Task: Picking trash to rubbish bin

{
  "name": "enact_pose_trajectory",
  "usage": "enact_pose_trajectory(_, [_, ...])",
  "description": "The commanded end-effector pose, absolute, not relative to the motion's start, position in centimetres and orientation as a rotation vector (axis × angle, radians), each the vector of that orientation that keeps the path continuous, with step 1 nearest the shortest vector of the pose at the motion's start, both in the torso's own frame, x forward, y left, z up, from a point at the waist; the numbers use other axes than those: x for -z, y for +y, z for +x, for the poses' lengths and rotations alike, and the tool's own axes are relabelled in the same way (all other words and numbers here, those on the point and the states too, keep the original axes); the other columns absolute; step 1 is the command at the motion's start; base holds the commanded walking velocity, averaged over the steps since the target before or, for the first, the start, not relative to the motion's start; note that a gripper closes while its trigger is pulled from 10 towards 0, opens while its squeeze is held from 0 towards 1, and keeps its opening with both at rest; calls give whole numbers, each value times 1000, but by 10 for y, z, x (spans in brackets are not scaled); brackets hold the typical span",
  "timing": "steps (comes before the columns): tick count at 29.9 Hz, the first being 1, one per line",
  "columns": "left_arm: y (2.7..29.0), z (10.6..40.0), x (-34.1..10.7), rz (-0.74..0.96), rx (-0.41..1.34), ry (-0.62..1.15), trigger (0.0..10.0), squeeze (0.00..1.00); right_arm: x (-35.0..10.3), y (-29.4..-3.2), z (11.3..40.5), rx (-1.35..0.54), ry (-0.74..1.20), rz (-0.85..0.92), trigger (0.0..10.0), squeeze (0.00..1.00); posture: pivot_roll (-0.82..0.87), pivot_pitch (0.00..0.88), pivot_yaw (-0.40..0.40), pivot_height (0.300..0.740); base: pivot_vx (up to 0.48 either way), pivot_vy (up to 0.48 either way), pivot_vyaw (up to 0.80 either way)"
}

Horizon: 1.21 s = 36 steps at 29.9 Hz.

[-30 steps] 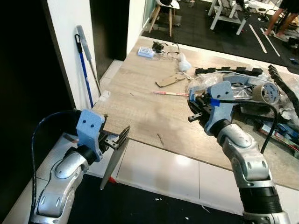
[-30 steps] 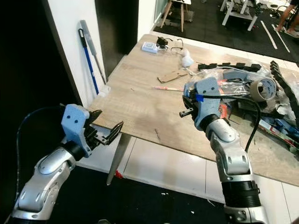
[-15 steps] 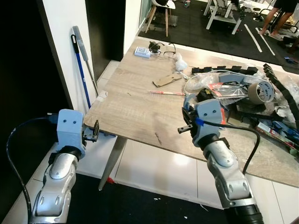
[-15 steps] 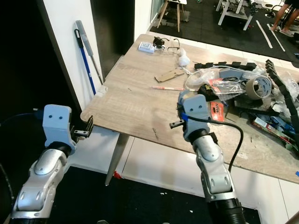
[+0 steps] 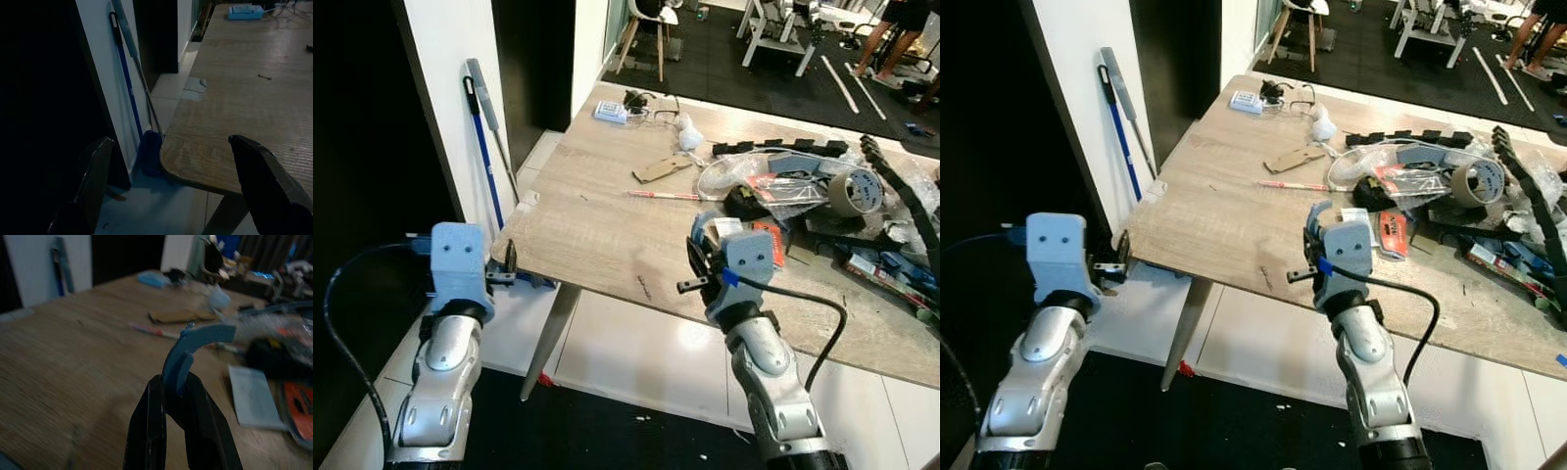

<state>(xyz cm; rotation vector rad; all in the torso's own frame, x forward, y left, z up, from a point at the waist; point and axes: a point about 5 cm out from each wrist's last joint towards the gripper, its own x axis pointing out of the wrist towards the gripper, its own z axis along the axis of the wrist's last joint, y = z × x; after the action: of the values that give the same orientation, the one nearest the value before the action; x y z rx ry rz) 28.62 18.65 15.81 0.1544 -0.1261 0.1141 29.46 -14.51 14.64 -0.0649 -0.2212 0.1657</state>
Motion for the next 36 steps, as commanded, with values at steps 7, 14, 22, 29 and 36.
enact_pose_trajectory(7, [190, 284, -153, 188, -110, -122, 10000, 0, -135, -158, 289, -96, -189, -4, 10000, 0, -18, 136, -41, 740, 0, 0, -454])
enact_pose_trajectory(14, [185, 287, -153, 177, -95, -138, 10000, 0, -135, -157, 290, -114, -198, -15, 10000, 0, -18, 128, -42, 740, 0, 0, -473])
enact_pose_trajectory(22, [184, 286, -153, 169, -86, -143, 10000, 0, -133, -155, 289, -123, -198, -16, 10000, 0, -15, 125, -48, 740, 0, 0, -480])
enact_pose_trajectory(29, [182, 286, -152, 174, -73, -150, 10000, 0, -132, -153, 290, -131, -193, -16, 10000, 0, -16, 128, -52, 740, 0, 0, -800])
enact_pose_trajectory(36, [181, 286, -151, 175, -72, -150, 10000, 0, -133, -152, 291, -141, -196, -22, 10000, 0, -20, 130, -56, 740, 0, 0, -800])
